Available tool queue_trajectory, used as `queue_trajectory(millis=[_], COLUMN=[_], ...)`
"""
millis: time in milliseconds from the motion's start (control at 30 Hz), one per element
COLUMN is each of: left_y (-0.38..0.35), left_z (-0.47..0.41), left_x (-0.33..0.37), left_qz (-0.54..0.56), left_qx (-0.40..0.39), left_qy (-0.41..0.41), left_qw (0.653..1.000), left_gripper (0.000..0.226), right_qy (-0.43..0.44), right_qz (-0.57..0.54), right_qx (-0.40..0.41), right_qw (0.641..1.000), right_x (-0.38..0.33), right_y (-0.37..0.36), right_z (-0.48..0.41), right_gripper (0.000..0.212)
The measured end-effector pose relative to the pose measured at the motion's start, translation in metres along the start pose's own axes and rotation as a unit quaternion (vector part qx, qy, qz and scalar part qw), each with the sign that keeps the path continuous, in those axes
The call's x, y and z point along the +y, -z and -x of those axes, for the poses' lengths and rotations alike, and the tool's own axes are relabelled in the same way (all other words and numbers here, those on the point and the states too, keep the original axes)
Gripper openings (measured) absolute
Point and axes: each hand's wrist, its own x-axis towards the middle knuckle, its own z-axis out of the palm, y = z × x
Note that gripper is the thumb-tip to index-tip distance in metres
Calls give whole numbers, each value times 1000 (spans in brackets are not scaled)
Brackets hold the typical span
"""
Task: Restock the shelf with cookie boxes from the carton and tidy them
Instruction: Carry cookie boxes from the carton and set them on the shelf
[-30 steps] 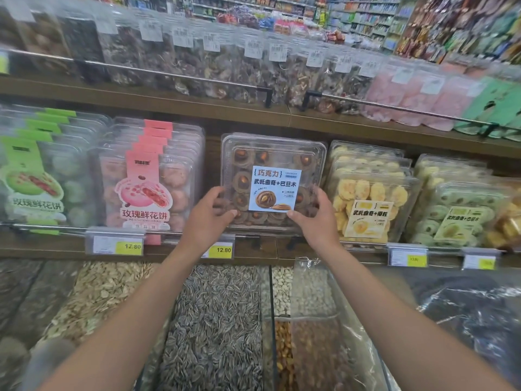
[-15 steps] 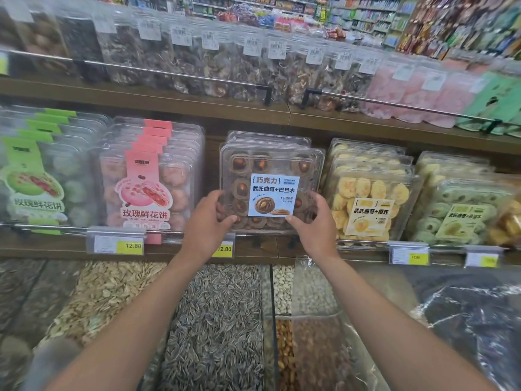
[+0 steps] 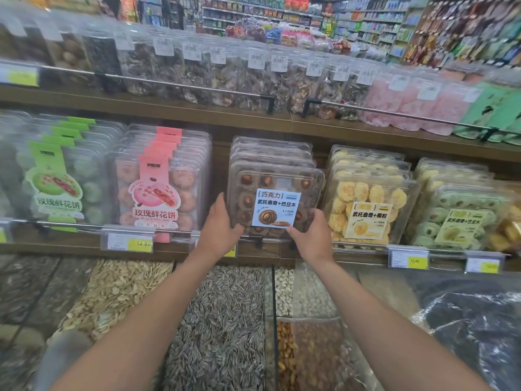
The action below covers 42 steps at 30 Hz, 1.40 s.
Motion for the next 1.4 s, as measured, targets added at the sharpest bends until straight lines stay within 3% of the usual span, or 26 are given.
queue_trajectory(millis=[100,200,300,367,500,600,733,833,1000,1233,1400], left_y=[-1,-2,-1,-1,-16,-25,-20,-15,-13,-17,-18], left_z=[5,1,-8,-10,-35,-54,-47,-45,-54,-60,-64], left_x=[9,16,29,36,12,-2,13,24,19,15,6], left_qz=[16,102,319,400,410,394,362,418,477,489,486], left_qx=[-10,-5,26,30,25,27,29,4,-43,-52,-35], left_qy=[11,57,98,130,135,139,78,65,48,35,27], left_qw=[1000,993,942,907,902,908,928,906,877,870,873], left_gripper=[87,72,57,82,104,124,96,87,90,90,94], right_qy=[5,-15,-41,-34,-23,-7,-7,-2,0,17,36], right_qz=[-53,-124,-228,-264,-276,-268,-287,-345,-388,-389,-386], right_qx=[-32,-48,-41,-40,-69,-78,-86,-95,-124,-156,-156], right_qw=[998,991,972,963,959,960,954,934,913,908,908], right_x=[-4,-11,-17,-16,-7,3,12,16,18,24,26], right_y=[4,9,10,8,4,-1,-11,-17,-19,-22,-23], right_z=[1,-4,-11,-17,-27,-39,-58,-69,-80,-85,-85], right_gripper=[71,64,51,51,53,66,82,81,92,64,62])
